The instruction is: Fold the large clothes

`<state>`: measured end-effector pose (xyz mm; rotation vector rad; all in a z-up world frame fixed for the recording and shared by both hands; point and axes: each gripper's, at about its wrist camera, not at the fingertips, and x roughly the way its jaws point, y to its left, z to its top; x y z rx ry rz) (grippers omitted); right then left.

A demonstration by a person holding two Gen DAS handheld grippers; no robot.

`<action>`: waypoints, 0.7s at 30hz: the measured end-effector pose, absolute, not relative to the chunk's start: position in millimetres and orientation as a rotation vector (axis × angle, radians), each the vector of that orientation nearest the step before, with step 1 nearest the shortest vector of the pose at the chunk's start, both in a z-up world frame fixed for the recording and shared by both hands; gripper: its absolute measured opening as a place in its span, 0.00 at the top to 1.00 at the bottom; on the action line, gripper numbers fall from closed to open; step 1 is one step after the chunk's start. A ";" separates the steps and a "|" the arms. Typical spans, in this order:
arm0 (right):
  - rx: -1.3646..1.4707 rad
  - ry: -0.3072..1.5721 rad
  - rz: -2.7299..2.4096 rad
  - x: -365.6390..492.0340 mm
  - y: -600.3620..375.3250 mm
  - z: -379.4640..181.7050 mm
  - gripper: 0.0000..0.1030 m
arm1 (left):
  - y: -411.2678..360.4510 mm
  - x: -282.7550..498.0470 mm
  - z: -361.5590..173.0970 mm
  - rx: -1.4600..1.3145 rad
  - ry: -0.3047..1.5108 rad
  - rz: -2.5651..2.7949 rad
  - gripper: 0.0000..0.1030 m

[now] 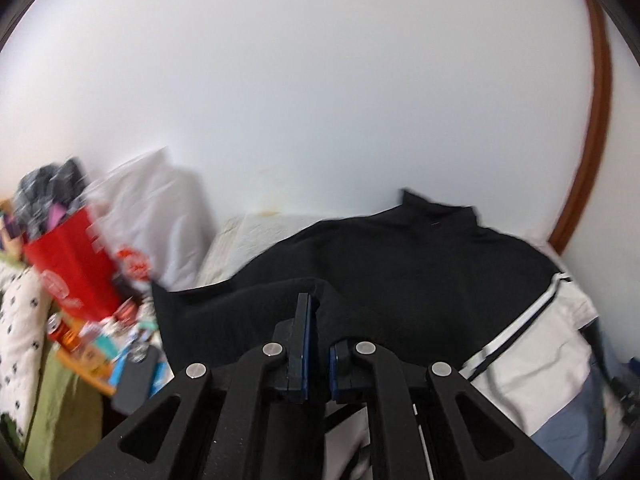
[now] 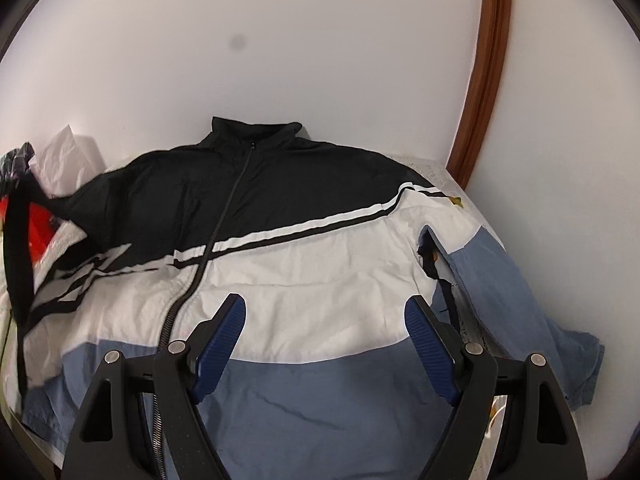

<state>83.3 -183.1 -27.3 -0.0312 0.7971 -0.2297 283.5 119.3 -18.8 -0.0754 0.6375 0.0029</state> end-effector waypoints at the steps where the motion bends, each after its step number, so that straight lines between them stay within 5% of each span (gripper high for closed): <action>1: -0.038 0.794 -0.230 83.2 -186.4 -28.2 0.21 | 109.4 289.2 -16.3 -0.073 0.637 -0.018 0.93; 19: -0.033 0.854 -0.275 80.8 -249.7 -72.9 0.21 | -34.0 344.1 -85.9 -0.013 0.852 -0.221 0.93; 21: -0.034 0.865 -0.281 78.8 -251.8 -76.8 0.21 | -36.0 341.3 -89.9 -0.003 0.873 -0.218 0.86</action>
